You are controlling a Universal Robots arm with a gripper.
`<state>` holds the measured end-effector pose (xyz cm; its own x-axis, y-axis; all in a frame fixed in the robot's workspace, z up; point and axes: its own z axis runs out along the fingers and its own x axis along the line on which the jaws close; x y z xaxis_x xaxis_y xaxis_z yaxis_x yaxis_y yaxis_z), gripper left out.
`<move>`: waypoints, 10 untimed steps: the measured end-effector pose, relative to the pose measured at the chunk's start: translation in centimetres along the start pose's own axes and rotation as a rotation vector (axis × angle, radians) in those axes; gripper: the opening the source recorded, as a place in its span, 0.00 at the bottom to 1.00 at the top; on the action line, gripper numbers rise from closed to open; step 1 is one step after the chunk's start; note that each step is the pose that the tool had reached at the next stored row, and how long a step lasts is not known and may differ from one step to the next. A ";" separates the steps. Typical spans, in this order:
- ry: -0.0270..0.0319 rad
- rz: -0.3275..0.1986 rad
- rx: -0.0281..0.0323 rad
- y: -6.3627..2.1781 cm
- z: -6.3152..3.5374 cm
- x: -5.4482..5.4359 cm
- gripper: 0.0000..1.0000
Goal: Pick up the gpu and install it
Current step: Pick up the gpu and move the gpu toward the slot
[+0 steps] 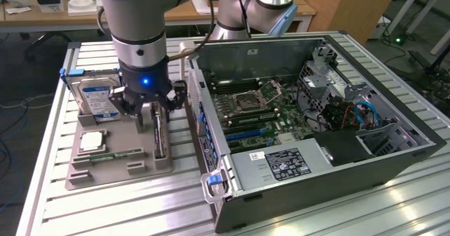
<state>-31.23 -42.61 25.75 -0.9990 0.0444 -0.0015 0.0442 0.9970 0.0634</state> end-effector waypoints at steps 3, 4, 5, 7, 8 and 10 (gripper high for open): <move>-0.0004 0.007 0.0003 -0.04 0.54 0.0 0.60; -0.0005 0.009 0.0003 -0.05 0.72 0.0 0.60; -0.0008 0.013 0.0003 -0.06 0.90 0.0 0.60; -0.0014 0.023 0.0004 -0.07 1.26 0.0 0.60; -0.0019 0.029 0.0003 -0.07 1.45 0.0 0.60; -0.0027 0.043 0.0004 -0.04 1.82 0.0 0.60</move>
<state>-31.21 -42.54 23.93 -0.9961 0.0877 -0.0015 0.0874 0.9942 0.0630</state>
